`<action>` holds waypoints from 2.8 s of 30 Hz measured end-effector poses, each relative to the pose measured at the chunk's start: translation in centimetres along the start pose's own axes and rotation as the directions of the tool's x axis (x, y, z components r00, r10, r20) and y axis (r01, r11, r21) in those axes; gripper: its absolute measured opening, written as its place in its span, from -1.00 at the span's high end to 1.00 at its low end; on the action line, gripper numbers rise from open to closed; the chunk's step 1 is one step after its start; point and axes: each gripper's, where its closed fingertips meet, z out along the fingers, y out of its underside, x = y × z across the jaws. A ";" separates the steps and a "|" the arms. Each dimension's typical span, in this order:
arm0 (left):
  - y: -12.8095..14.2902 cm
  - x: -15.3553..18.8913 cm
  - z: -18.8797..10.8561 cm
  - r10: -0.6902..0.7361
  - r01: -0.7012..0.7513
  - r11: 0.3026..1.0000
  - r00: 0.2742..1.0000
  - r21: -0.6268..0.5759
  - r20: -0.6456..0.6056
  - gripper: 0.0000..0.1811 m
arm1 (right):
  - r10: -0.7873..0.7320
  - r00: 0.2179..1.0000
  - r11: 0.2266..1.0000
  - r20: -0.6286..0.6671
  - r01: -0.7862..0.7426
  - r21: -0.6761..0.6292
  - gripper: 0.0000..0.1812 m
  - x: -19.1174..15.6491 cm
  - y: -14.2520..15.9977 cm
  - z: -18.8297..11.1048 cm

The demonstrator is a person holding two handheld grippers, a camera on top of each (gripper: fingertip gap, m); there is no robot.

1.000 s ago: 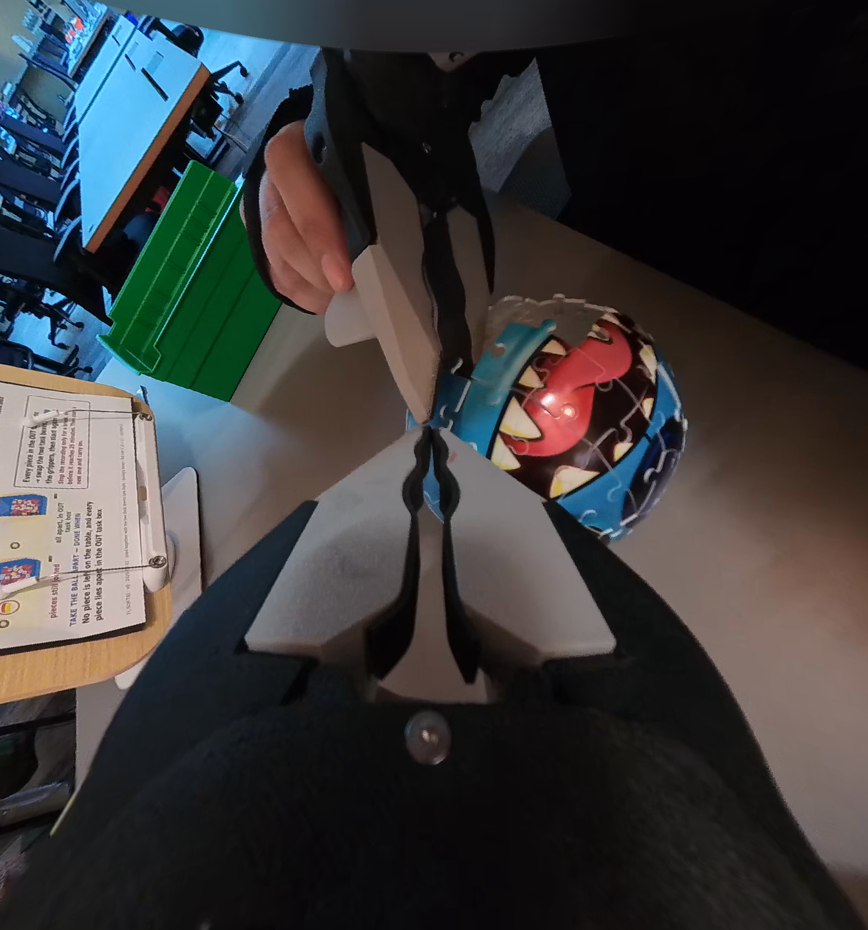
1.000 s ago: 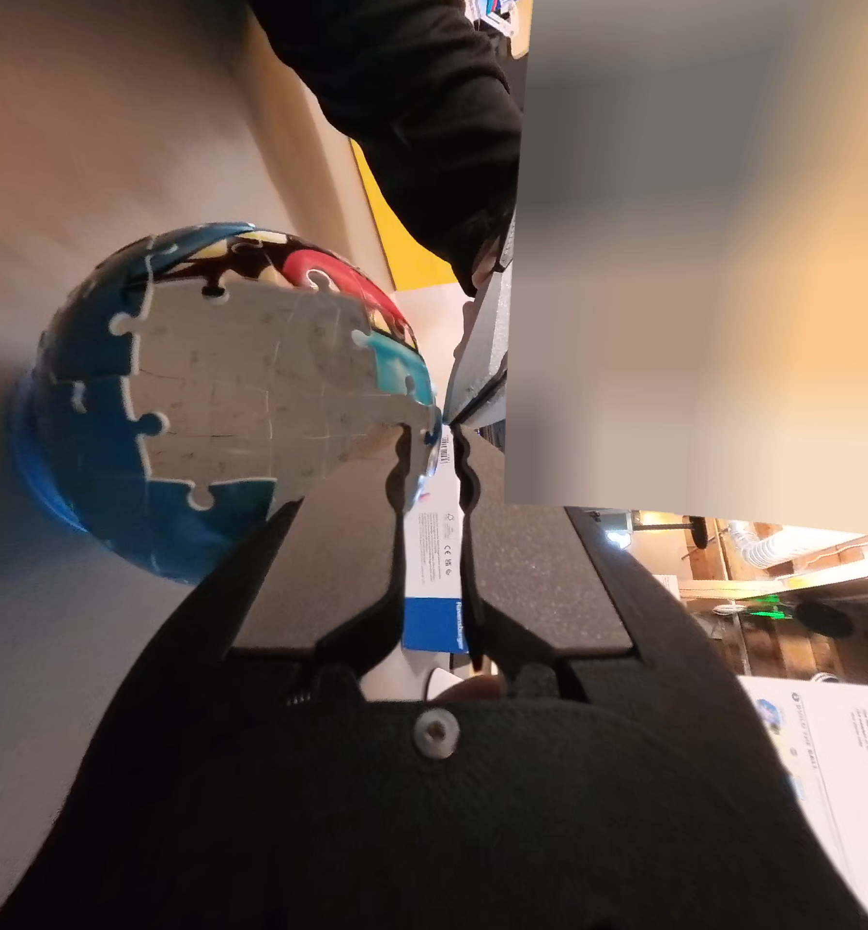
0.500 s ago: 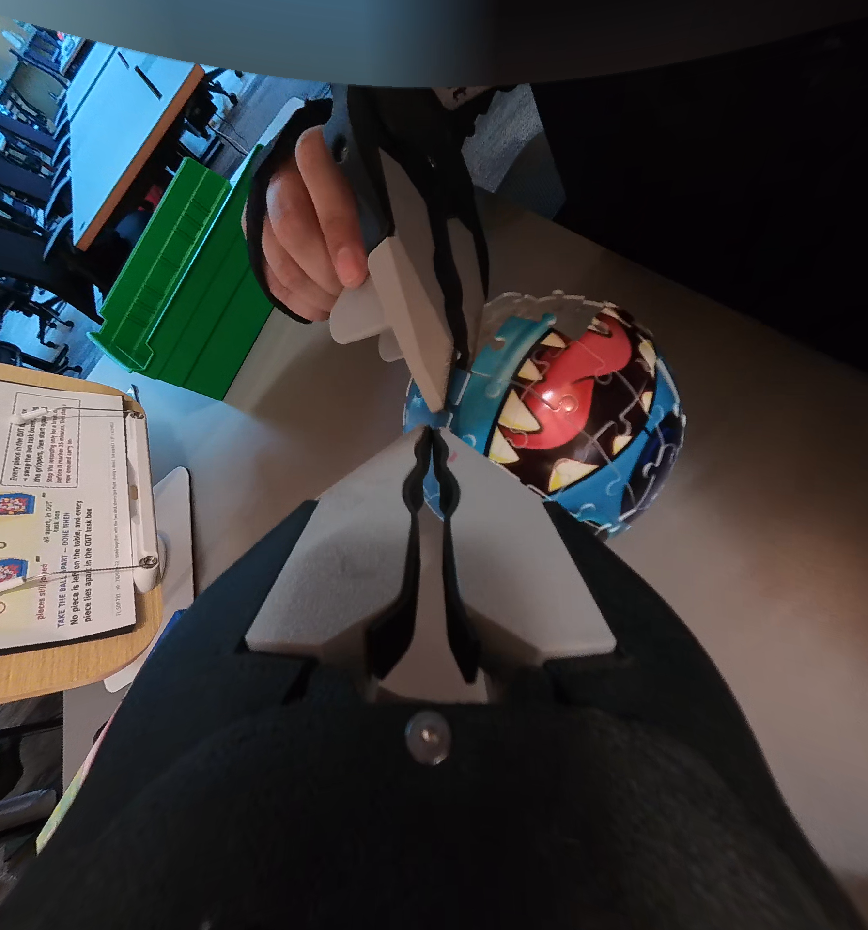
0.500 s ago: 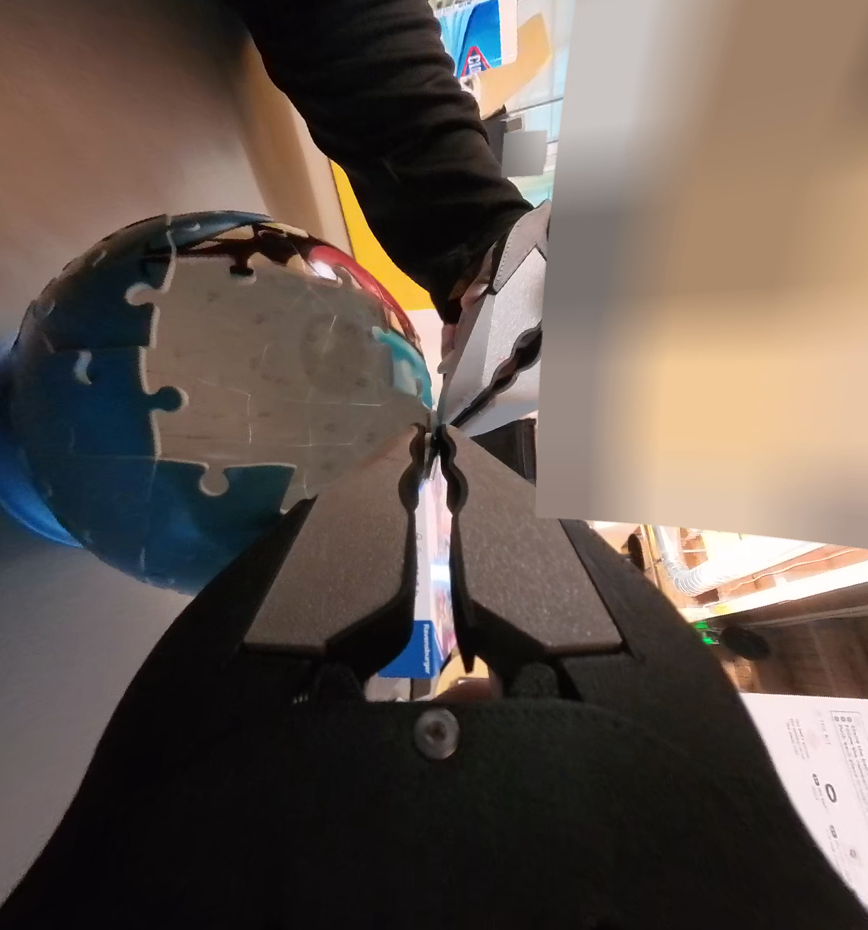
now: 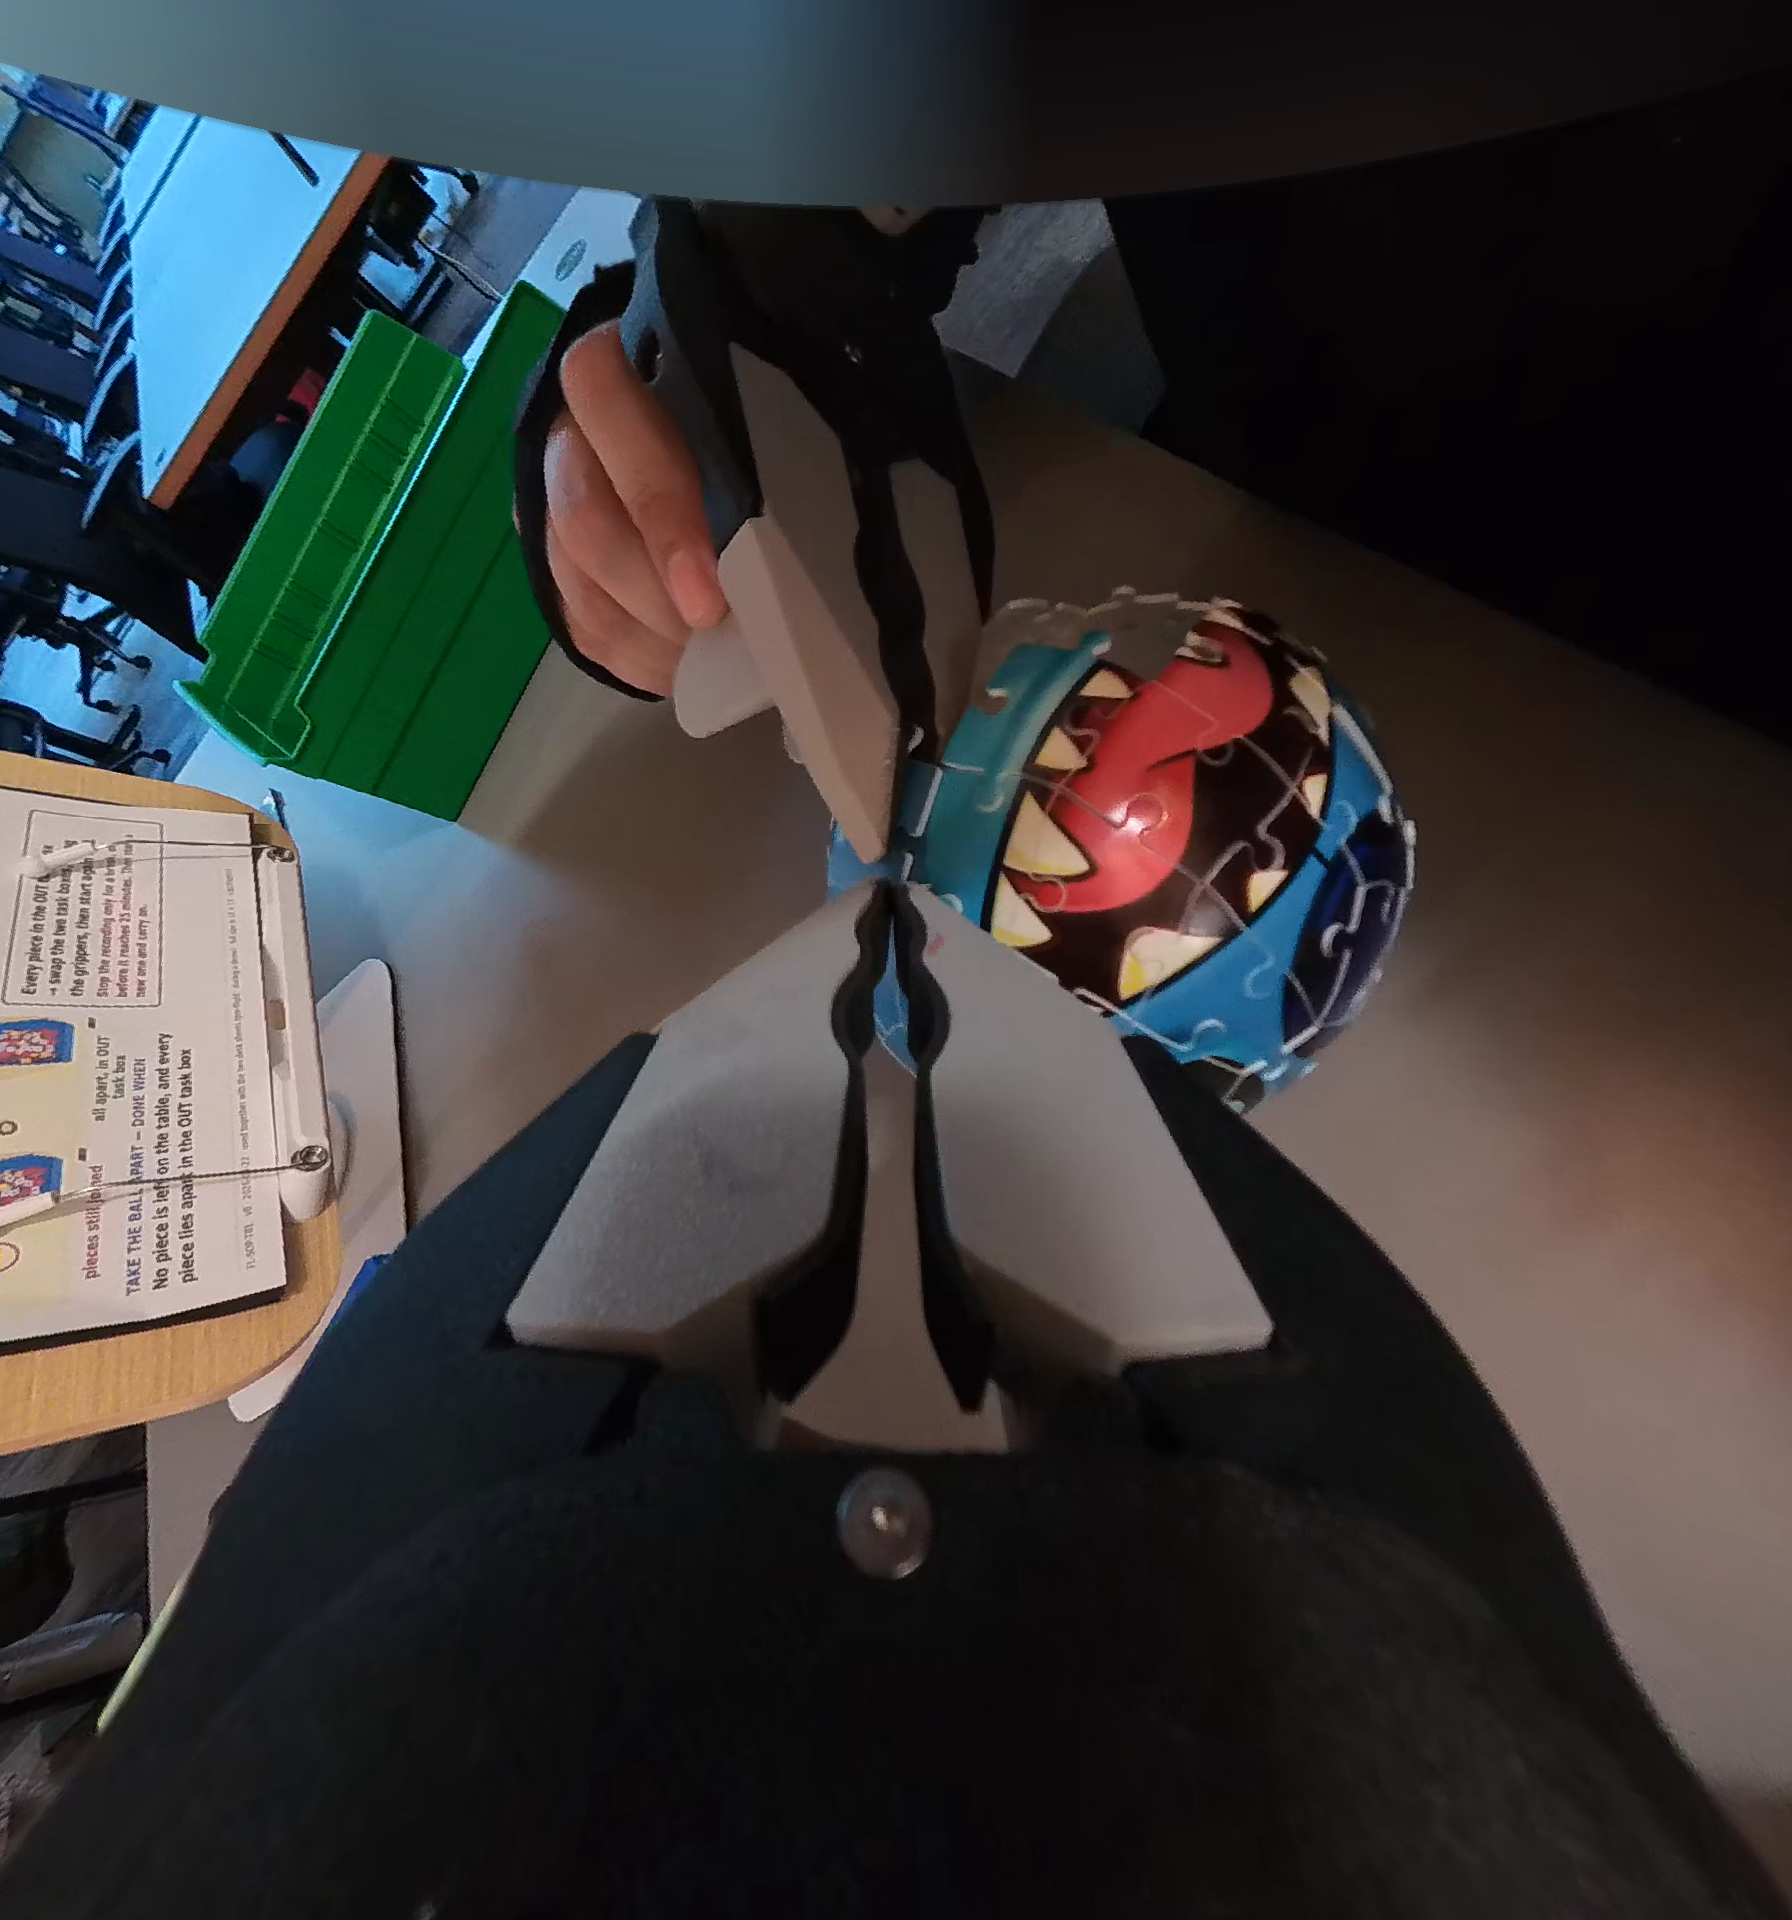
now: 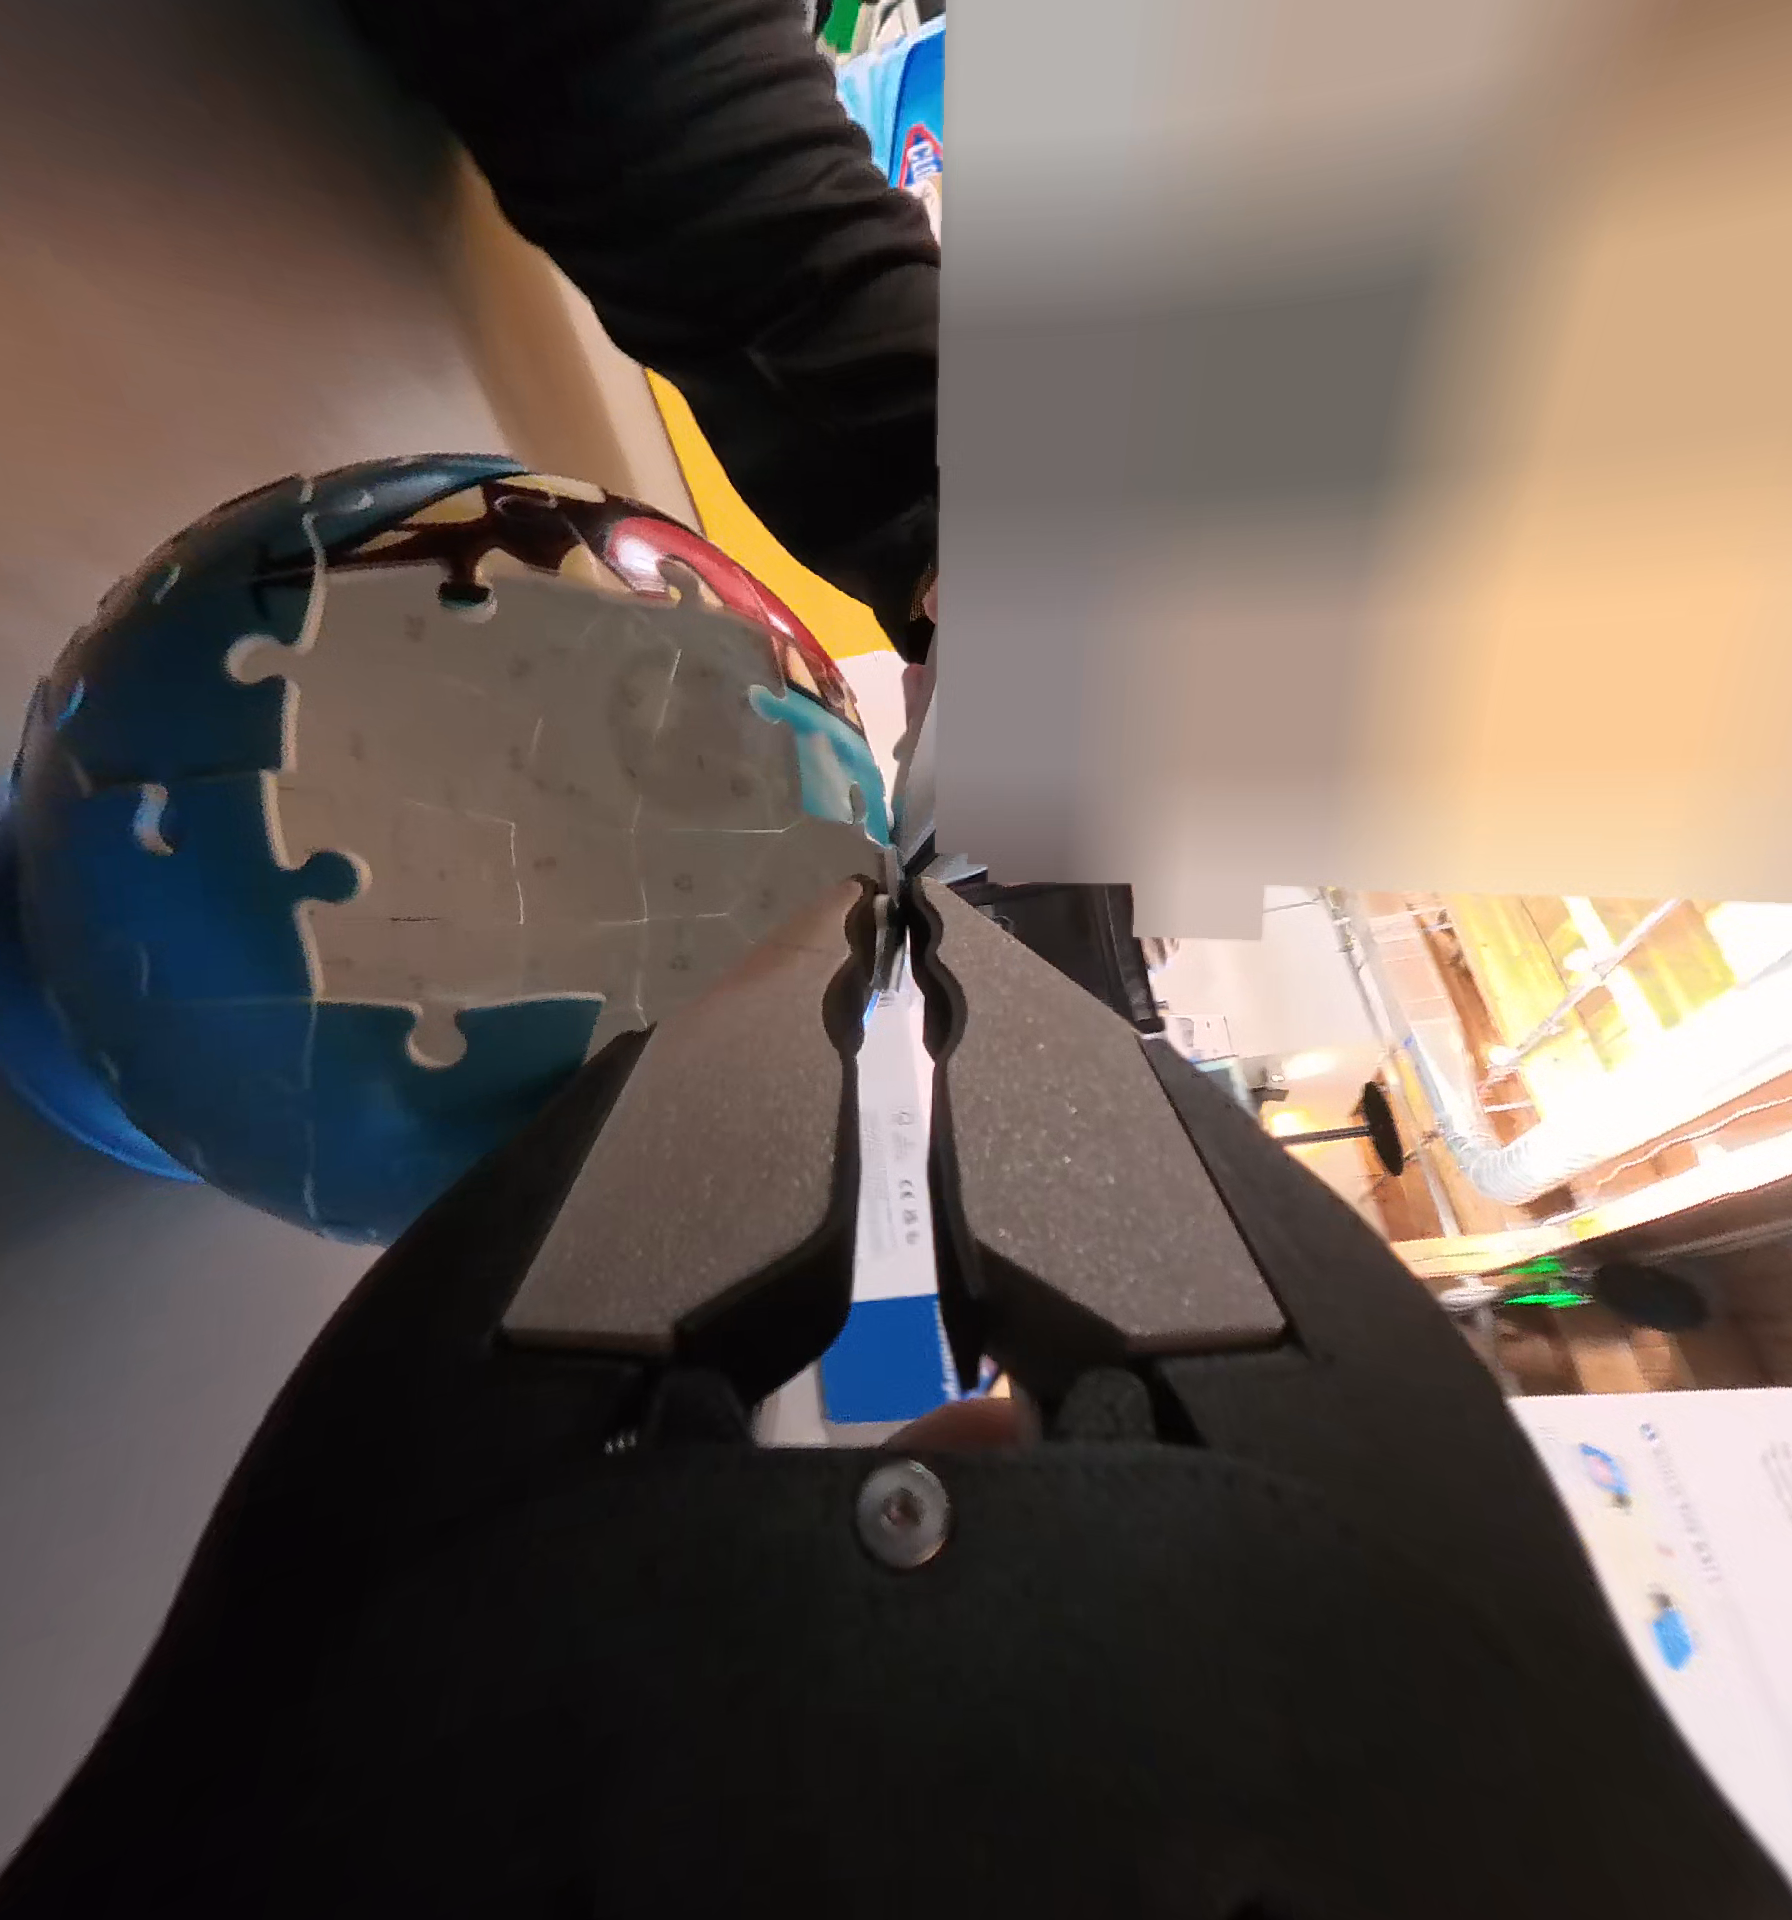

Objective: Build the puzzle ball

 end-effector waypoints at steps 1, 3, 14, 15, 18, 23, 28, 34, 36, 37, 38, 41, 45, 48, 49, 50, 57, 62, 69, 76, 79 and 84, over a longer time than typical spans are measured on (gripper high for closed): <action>0.0 0.0 0.0 0.002 -0.002 1.000 1.000 -0.004 0.001 1.00 | 0.008 1.000 1.000 0.002 -0.008 0.001 0.98 0.0 0.0 0.0; 0.0 -0.1 0.0 0.007 -0.007 1.000 1.000 -0.006 0.006 1.00 | 0.003 1.000 1.000 0.003 -0.003 0.001 0.98 0.0 0.0 0.0; 0.1 -0.3 0.0 -0.025 0.025 1.000 1.000 0.012 0.001 1.00 | 0.026 1.000 0.999 0.012 -0.026 0.020 0.98 -0.1 -0.2 0.0; 0.1 -0.3 0.0 -0.025 0.025 1.000 1.000 0.012 0.004 1.00 | 0.030 0.999 0.999 0.012 -0.030 0.023 0.98 -0.1 -0.2 0.0; 0.1 -0.5 0.0 -0.028 0.027 1.000 1.000 0.012 0.010 1.00 | 0.047 0.999 0.998 0.016 -0.047 0.031 0.98 -0.1 -0.2 0.0; 0.7 -1.2 -0.3 -0.027 0.028 1.000 0.999 -0.014 0.043 1.00 | 0.051 0.999 0.998 0.010 -0.051 0.036 0.98 -0.1 -0.1 0.0; -0.1 -0.8 -0.2 -0.044 0.044 0.998 0.999 0.037 0.012 1.00 | 0.053 0.999 0.998 0.006 -0.054 0.040 0.98 -0.1 0.0 0.0; 0.3 -0.6 0.3 -0.036 0.036 0.999 0.999 0.012 0.006 1.00 | 0.043 0.999 0.998 0.007 -0.043 0.040 0.98 -0.2 0.0 0.0; 0.2 -0.6 0.3 -0.030 0.030 0.999 1.000 0.011 0.007 1.00 | 0.040 0.999 0.998 0.009 -0.041 0.041 0.98 -0.2 -0.1 0.0; 0.2 -0.6 0.3 -0.027 0.027 1.000 1.000 0.009 0.008 1.00 | 0.039 0.999 0.998 0.010 -0.039 0.043 0.97 -0.2 -0.1 0.0; 0.2 -0.6 0.3 -0.026 0.026 1.000 1.000 0.008 0.009 1.00 | 0.035 0.999 0.998 0.009 -0.036 0.044 0.97 -0.2 -0.2 0.0; 0.1 -0.6 0.3 -0.025 0.025 1.000 1.000 0.008 0.008 1.00 | 0.024 1.000 0.999 0.011 -0.024 0.040 0.93 -0.2 -0.2 0.0; 0.0 -0.5 0.3 -0.022 0.022 1.000 1.000 0.009 0.007 1.00 | 0.017 1.000 1.000 0.015 -0.017 0.026 0.96 -0.2 0.0 0.1; -0.1 -0.5 0.3 -0.020 0.019 1.000 1.000 0.010 0.006 1.00 | -0.020 1.000 1.000 -0.006 0.020 0.016 0.98 -0.2 0.0 0.2; -0.1 -0.5 0.3 -0.020 0.020 1.000 1.000 0.011 0.006 1.00 | -0.033 0.999 0.999 -0.015 0.034 0.013 0.98 -0.1 0.0 0.2; -0.1 -0.4 0.3 -0.021 0.021 1.000 1.000 0.011 0.005 1.00 | -0.042 0.999 0.999 -0.020 0.042 0.011 0.99 -0.1 0.0 0.3; -0.1 -0.4 0.3 -0.020 0.020 1.000 1.000 0.012 0.004 1.00 | -0.069 0.997 0.998 -0.029 0.069 0.007 0.99 -0.1 0.0 0.4; -0.2 -0.4 0.2 -0.016 0.016 1.000 1.000 0.011 0.004 1.00 | -0.093 0.995 0.996 -0.041 0.093 0.002 1.00 0.0 -0.1 0.4; -0.2 -0.3 0.2 -0.008 0.008 1.000 1.000 0.005 0.007 1.00 | -0.107 0.993 0.994 -0.056 0.107 0.005 1.00 0.0 -0.2 0.4; -0.3 -0.2 0.2 -0.004 0.004 1.000 1.000 0.002 0.004 1.00 | -0.105 0.993 0.994 -0.051 0.106 0.025 0.99 0.0 -0.3 0.4; -0.3 -0.2 0.2 -0.004 0.004 1.000 1.000 0.000 0.004 1.00 | -0.112 0.993 0.993 -0.044 0.114 0.041 0.98 -0.1 -0.6 0.2; -0.3 -0.2 0.2 -0.002 0.002 1.000 1.000 -0.002 0.003 1.00 | -0.124 0.991 0.991 -0.041 0.125 0.039 0.96 -0.2 -0.6 0.0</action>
